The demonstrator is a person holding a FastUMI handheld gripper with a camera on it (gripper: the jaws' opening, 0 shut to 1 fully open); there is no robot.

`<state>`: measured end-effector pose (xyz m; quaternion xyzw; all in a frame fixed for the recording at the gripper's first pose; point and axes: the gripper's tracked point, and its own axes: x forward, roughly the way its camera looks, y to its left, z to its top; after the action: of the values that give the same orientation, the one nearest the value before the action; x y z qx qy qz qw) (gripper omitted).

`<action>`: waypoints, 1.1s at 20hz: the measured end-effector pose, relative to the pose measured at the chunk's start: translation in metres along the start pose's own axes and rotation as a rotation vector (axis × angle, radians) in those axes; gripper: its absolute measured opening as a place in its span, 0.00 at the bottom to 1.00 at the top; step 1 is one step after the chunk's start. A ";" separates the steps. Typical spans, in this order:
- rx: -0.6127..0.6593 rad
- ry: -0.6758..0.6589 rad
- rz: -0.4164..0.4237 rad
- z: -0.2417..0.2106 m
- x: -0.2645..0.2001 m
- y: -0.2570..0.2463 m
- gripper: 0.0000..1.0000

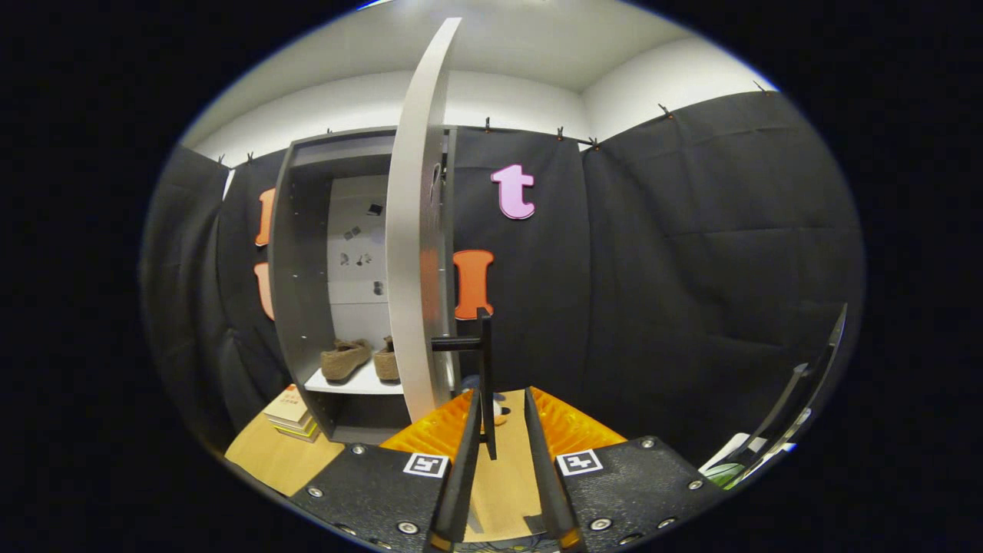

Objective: Open the shoe cabinet door, grab the shoes and put them into the shoe cabinet, then close the shoe cabinet door.

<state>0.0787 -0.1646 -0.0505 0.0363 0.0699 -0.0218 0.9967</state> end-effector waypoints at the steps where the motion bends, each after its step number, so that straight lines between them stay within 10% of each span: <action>1: 0.024 -0.002 0.038 -0.001 -0.002 0.012 0.37; 22: 0.066 0.024 0.482 -0.015 0.027 0.153 0.39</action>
<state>0.1104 -0.0119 -0.0581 0.0849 0.0700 0.2146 0.9705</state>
